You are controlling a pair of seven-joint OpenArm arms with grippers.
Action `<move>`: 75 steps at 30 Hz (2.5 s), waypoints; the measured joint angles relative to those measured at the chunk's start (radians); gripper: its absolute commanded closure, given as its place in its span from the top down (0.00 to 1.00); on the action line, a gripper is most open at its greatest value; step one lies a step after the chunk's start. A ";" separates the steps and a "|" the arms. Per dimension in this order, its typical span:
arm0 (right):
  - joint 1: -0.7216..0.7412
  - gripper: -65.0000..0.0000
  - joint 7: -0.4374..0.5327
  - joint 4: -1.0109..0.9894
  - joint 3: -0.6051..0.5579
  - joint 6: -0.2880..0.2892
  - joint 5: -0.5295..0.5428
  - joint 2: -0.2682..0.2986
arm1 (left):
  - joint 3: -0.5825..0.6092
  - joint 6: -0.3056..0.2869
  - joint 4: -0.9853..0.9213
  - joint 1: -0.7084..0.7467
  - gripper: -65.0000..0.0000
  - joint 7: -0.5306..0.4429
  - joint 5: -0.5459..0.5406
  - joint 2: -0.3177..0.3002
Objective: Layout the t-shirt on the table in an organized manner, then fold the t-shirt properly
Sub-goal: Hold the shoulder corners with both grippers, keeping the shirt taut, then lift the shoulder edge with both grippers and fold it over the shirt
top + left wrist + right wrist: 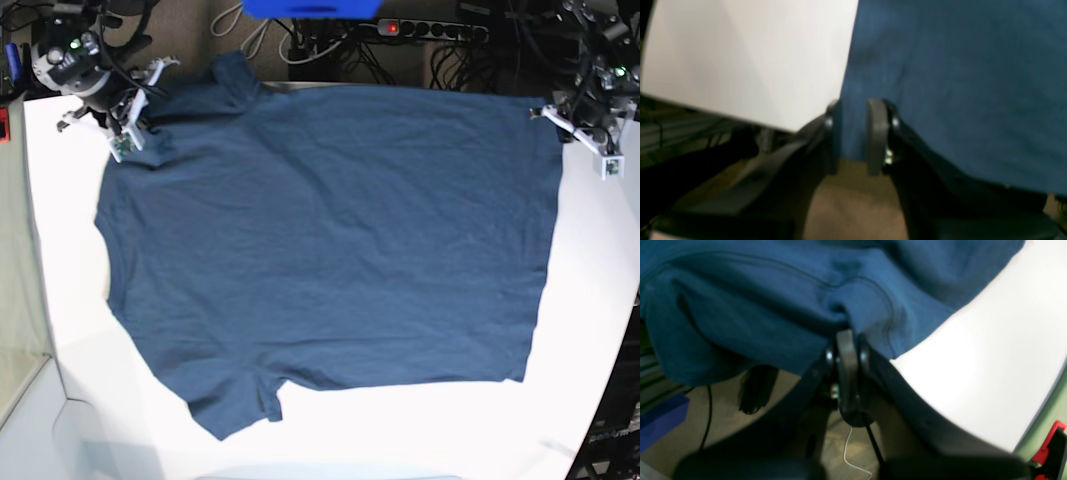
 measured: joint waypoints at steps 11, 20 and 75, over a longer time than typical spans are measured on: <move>0.000 0.00 0.000 0.000 0.000 0.000 0.000 0.000 | -0.034 0.000 -0.072 0.004 0.53 -0.013 -0.003 0.004; 0.000 0.00 0.000 0.000 0.000 0.000 0.000 0.000 | -0.031 0.001 -0.229 -0.029 0.52 -0.105 -0.016 -0.002; 0.330 0.00 -0.004 -0.167 -0.046 0.000 -0.005 0.073 | 0.006 0.001 -0.143 -0.427 0.00 0.173 0.000 0.002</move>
